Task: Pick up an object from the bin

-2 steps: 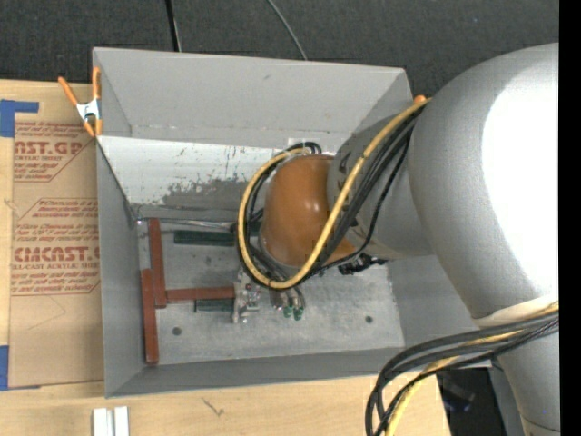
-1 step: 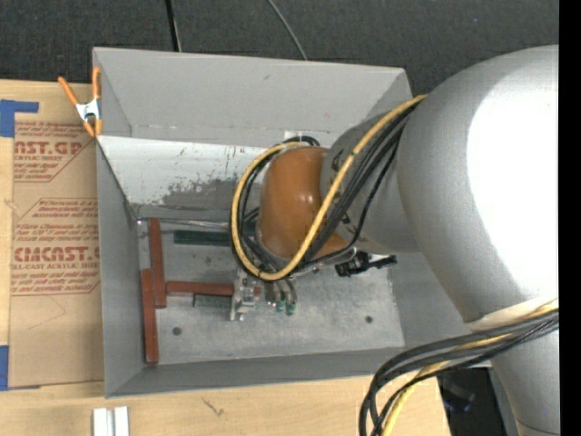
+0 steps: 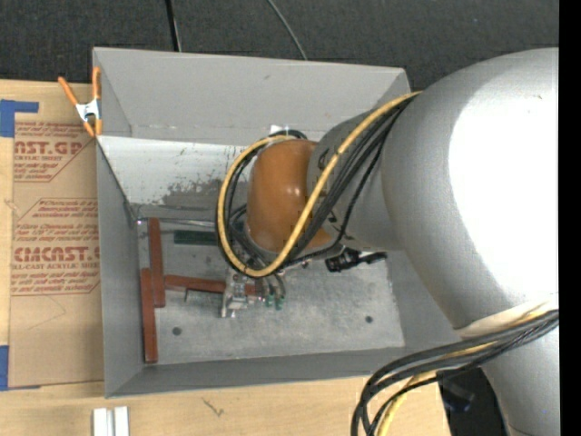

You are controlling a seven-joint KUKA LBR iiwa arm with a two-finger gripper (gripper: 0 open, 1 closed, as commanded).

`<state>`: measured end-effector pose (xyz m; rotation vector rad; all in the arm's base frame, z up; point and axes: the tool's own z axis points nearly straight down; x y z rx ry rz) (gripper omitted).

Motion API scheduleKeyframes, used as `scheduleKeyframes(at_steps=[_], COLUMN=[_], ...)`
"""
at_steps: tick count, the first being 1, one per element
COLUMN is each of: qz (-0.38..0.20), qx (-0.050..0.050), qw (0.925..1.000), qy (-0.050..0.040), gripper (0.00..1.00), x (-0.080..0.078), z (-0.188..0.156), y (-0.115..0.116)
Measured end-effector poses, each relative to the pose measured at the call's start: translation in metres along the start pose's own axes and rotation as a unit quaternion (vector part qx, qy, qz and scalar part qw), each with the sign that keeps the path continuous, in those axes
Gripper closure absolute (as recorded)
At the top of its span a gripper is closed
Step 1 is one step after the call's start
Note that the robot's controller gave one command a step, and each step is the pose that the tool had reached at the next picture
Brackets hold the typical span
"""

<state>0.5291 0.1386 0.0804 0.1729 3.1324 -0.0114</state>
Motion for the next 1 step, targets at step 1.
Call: scheduleKeyframes(at_steps=[1], qz=[-0.071], qx=[-0.004], qw=[0.9975], qy=[0.0029], gripper=[1.0], x=[0.0083], z=[-0.1998], y=[-0.0045])
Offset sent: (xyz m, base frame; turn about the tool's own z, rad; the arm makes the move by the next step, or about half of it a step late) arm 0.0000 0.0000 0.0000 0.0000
